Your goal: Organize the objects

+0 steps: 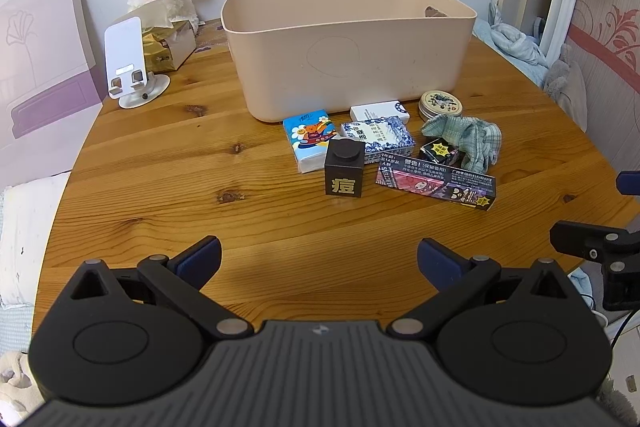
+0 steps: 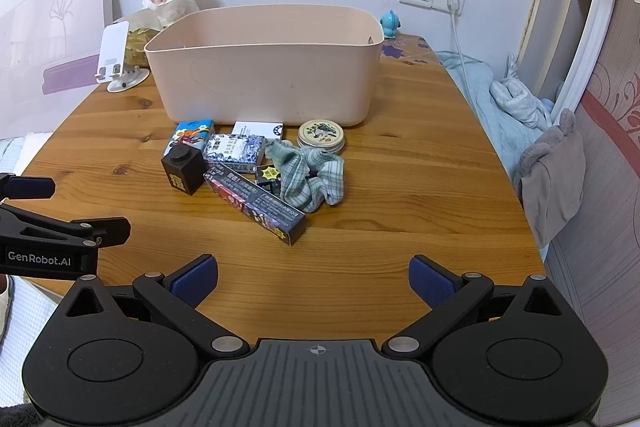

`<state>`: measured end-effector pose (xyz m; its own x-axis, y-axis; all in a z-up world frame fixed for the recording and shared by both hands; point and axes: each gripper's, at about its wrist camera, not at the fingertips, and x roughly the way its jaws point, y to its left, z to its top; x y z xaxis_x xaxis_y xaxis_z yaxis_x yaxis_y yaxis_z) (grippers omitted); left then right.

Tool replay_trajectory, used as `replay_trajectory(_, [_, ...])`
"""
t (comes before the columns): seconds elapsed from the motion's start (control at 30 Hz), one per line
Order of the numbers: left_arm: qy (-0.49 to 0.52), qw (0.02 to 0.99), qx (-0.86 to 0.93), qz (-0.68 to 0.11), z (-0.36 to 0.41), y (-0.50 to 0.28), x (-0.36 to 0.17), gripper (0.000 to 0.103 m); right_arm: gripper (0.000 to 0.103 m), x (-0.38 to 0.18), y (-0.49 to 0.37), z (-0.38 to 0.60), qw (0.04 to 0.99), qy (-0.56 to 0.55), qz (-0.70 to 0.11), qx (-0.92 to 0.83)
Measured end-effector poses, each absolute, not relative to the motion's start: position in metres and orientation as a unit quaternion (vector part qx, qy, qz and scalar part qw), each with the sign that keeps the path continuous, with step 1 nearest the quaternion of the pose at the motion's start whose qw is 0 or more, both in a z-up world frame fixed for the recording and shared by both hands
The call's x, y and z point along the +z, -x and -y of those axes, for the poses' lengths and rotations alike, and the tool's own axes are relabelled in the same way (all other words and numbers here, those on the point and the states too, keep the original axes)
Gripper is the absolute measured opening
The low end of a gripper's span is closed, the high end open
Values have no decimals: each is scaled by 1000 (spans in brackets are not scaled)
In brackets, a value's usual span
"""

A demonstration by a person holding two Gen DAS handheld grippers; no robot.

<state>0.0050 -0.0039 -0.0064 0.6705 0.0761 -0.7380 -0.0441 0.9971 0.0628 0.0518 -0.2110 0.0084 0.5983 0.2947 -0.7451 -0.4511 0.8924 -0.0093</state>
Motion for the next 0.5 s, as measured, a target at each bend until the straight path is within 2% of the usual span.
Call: replay_trajectory(0.5, [-19,913,33,-405,3,-5,-7,103,103,8,-54,211,888,100,-397,209])
